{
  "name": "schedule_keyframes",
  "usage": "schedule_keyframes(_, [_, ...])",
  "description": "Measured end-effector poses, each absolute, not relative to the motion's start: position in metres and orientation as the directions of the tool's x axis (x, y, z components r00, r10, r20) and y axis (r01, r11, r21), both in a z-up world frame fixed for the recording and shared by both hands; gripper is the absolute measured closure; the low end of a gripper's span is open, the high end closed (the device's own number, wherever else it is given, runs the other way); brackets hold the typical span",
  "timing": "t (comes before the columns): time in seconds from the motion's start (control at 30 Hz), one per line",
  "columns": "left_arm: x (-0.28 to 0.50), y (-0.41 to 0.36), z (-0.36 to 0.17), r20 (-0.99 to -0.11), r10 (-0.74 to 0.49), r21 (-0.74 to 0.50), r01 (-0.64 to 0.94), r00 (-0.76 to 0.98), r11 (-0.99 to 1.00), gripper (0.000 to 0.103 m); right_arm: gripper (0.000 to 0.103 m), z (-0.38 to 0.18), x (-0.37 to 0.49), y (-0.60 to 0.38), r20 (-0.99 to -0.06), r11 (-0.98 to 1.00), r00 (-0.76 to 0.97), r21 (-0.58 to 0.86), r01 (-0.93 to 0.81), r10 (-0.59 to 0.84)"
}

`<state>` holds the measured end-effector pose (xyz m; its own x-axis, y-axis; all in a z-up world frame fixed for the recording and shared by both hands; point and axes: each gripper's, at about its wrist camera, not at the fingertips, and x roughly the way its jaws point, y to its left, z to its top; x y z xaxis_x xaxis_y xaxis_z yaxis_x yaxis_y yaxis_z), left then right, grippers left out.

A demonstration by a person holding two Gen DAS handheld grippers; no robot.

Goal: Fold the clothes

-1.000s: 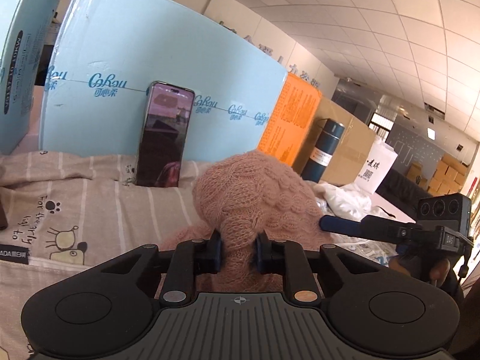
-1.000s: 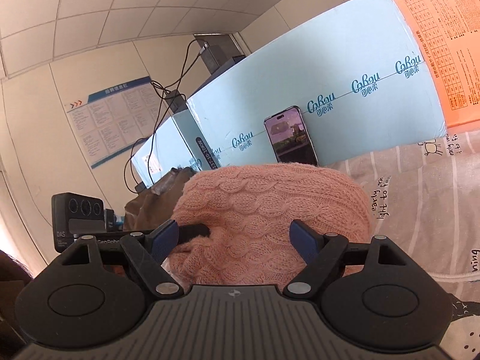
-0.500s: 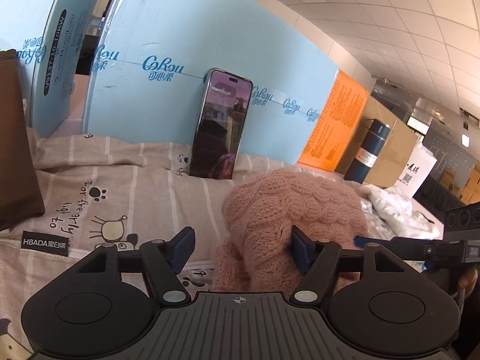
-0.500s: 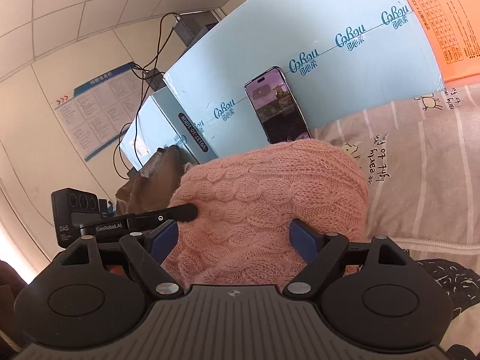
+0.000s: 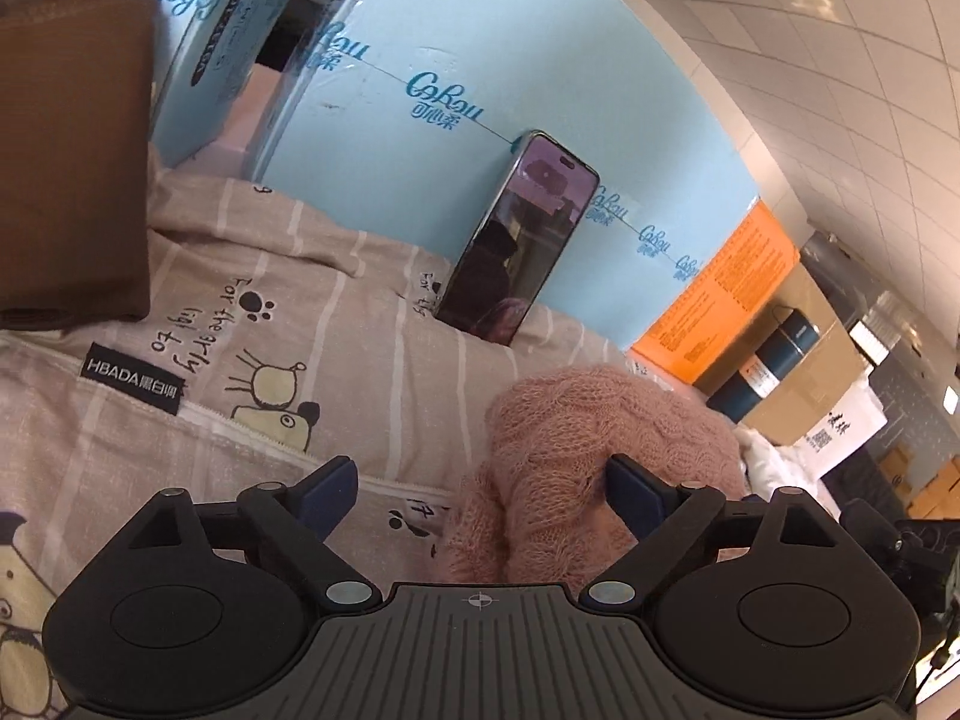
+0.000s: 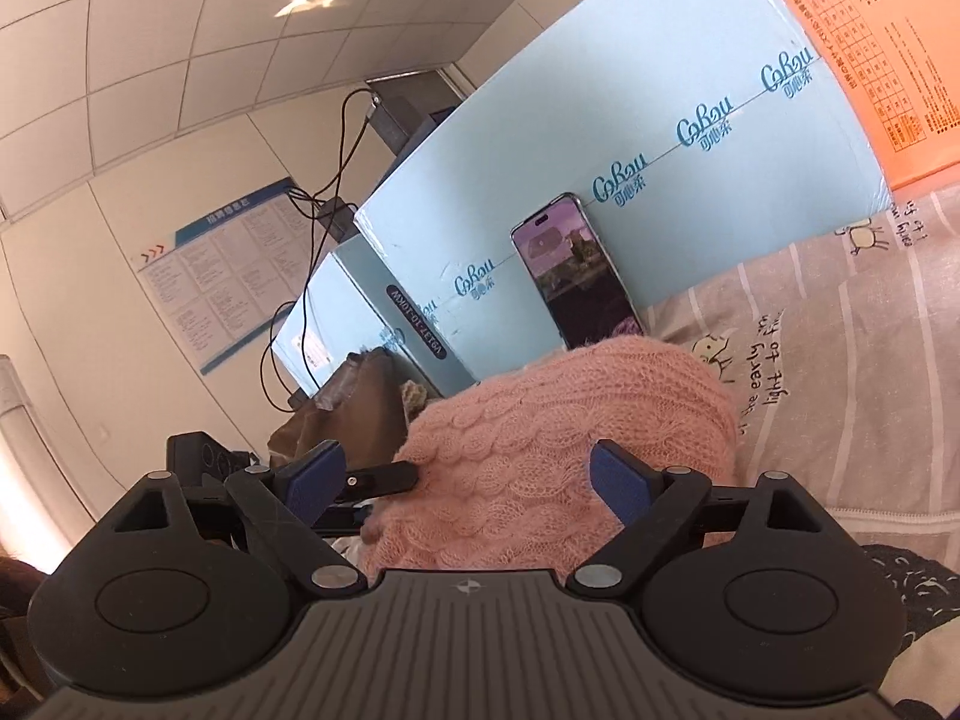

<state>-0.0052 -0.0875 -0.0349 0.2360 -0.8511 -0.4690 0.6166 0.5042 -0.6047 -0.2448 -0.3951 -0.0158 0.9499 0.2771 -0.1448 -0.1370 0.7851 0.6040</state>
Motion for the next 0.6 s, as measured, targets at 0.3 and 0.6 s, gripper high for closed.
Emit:
schedule_keyframes(0.3, [-0.009,-0.086,-0.058,-0.453,-0.889,-0.802,0.408,0.062,0.437,0.009,0.012,-0.029,-0.234,-0.410,-0.317,0.773,0.944,0.620,0.135,0.089])
schedule_keyframes(0.6, [-0.019,-0.118,-0.059,-0.432,-0.897,-0.767,0.484,0.094,0.421,0.005,0.012,-0.045,-0.217,-0.405,-0.402,0.740,0.888,0.662,0.115,0.222])
